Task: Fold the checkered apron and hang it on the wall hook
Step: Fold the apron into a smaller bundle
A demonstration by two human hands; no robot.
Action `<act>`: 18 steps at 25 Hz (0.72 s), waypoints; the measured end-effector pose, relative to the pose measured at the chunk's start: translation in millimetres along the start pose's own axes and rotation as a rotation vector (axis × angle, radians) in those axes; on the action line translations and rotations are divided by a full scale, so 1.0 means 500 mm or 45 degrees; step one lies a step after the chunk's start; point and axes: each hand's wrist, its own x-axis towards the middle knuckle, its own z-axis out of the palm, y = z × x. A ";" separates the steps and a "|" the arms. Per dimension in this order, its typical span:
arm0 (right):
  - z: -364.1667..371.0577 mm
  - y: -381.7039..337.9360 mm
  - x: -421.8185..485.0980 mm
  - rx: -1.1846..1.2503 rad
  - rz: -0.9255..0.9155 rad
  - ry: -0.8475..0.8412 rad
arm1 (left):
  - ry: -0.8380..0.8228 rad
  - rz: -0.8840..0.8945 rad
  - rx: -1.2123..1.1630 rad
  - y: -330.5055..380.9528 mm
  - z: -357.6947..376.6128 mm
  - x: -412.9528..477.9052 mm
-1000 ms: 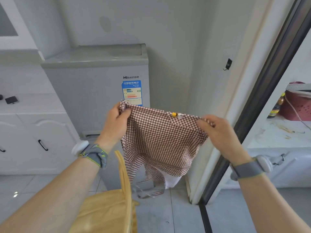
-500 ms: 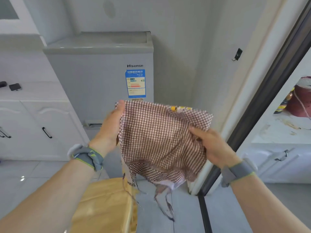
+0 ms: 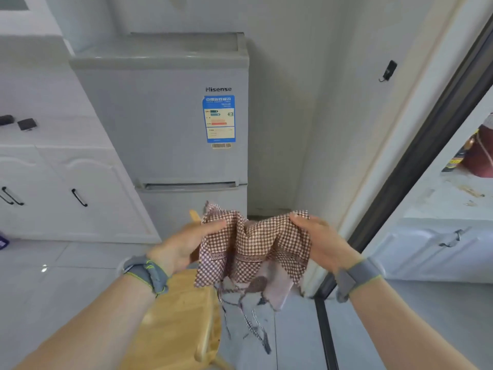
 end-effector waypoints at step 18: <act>-0.016 -0.060 -0.001 -1.329 -0.864 0.440 | 0.373 0.517 0.106 0.079 -0.039 -0.068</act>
